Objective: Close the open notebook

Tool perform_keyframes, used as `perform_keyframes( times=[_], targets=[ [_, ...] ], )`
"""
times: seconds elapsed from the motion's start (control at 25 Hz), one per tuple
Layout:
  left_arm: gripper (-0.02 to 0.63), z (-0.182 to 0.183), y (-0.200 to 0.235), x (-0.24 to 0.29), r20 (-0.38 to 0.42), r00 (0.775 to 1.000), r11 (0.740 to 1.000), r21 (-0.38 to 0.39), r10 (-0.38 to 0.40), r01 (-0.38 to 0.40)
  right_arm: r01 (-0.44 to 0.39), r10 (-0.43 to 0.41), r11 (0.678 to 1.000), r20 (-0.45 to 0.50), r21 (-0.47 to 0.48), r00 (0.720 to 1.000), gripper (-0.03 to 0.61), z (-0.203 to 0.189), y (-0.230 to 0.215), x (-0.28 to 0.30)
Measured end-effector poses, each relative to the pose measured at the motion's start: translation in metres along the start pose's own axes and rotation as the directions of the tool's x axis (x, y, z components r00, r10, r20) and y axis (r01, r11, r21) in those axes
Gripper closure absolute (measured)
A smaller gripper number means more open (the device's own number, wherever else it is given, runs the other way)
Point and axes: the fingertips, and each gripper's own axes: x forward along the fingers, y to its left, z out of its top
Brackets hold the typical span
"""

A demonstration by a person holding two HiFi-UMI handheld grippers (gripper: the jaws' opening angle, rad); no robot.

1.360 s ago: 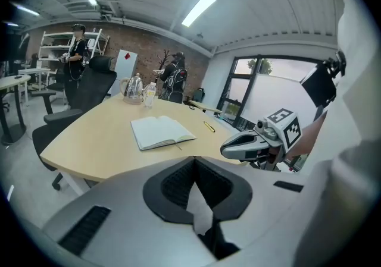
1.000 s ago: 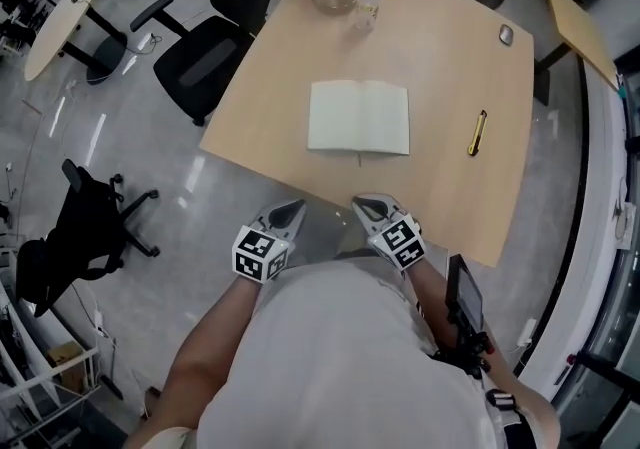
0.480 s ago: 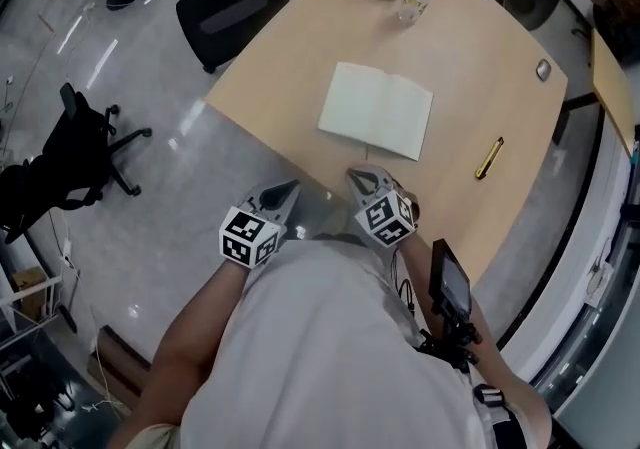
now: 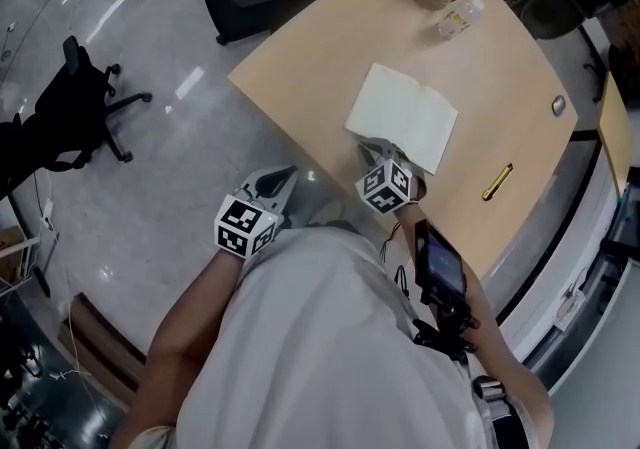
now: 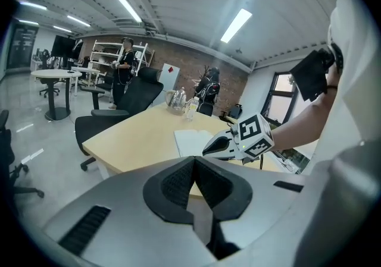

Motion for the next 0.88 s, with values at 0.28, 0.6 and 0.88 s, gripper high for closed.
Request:
perform_keyframes(
  times=[0.28,0.6,0.88],
  targets=[
    [0.609,-0.007,0.031,-0.012,0.034,0.997,0.996,-0.063,0.065,-0.062,-0.057,0.03,0.982,-0.15,-0.18,0.988,0.558,-0.001,-0.004,0.041],
    [0.609,-0.024,0.051,-0.038,0.028,0.993,0.987,-0.114,0.114,-0.11,-0.079,0.002,0.964,-0.288,-0.254,0.958,0.558,-0.008,-0.007,0.072],
    [0.609,-0.027,0.058,-0.045,0.023,0.993,0.986,-0.126,0.116,-0.113,-0.038,-0.025,0.975,-0.276,-0.22,0.961,0.56,0.0,-0.011,0.069]
  ],
)
